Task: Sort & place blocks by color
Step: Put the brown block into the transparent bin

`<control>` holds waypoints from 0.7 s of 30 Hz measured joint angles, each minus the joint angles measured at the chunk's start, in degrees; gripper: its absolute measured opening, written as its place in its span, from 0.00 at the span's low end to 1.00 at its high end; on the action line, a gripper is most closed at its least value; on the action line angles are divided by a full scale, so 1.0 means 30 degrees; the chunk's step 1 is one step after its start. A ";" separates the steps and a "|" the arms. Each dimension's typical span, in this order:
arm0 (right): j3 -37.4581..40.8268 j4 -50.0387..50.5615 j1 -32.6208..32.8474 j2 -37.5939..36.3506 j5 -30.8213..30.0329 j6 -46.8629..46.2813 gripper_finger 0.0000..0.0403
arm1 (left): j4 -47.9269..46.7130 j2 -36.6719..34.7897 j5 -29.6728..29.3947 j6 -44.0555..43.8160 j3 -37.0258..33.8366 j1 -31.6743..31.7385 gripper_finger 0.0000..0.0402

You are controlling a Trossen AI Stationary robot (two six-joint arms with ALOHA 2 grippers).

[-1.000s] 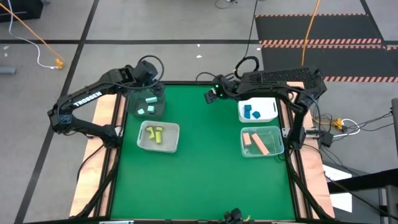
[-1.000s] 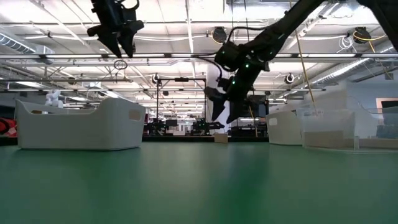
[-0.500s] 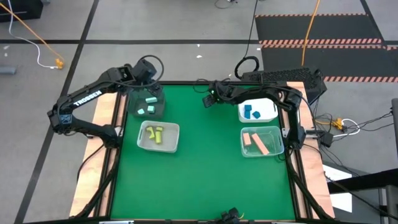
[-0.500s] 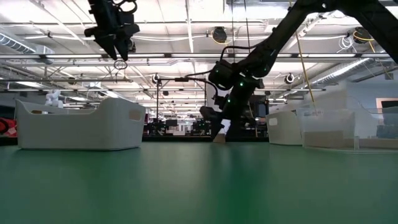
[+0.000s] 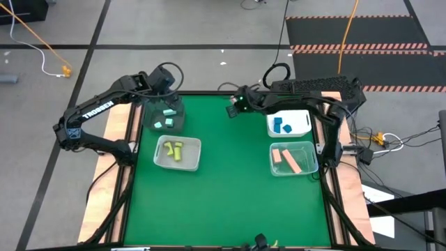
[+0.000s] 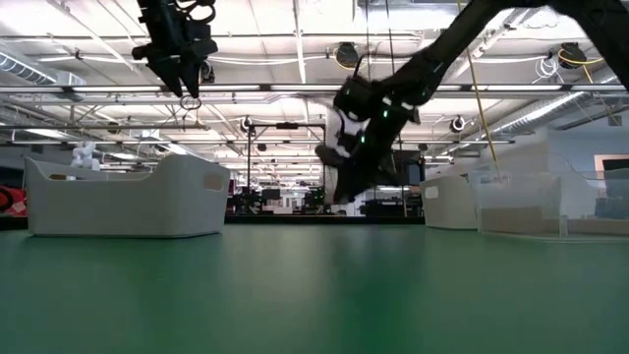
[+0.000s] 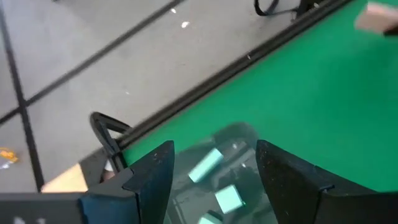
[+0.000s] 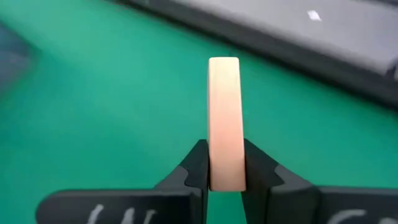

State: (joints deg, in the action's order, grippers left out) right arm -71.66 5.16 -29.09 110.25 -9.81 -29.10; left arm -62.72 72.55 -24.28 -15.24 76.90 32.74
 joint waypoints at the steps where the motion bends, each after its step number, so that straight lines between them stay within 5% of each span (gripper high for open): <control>1: -0.0001 -0.0068 0.0034 -0.0508 0.0201 0.0308 0.09 | -0.0151 0.0000 0.0230 -0.0140 0.0000 -0.0057 0.57; 11: -0.0007 0.4290 0.0963 -0.7130 0.0791 0.4712 0.09 | -0.0210 -0.1585 0.1620 -0.2921 -0.0007 -0.2023 0.57; 21: 0.1914 0.7298 0.4193 -1.3640 0.0681 0.6325 0.09 | 0.0274 -0.5406 -0.0085 -0.7814 -0.1834 -0.8110 0.57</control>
State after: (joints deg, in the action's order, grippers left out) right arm -65.92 27.05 -16.51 69.34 -7.77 -10.13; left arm -61.90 56.34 -24.54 -38.68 71.40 8.41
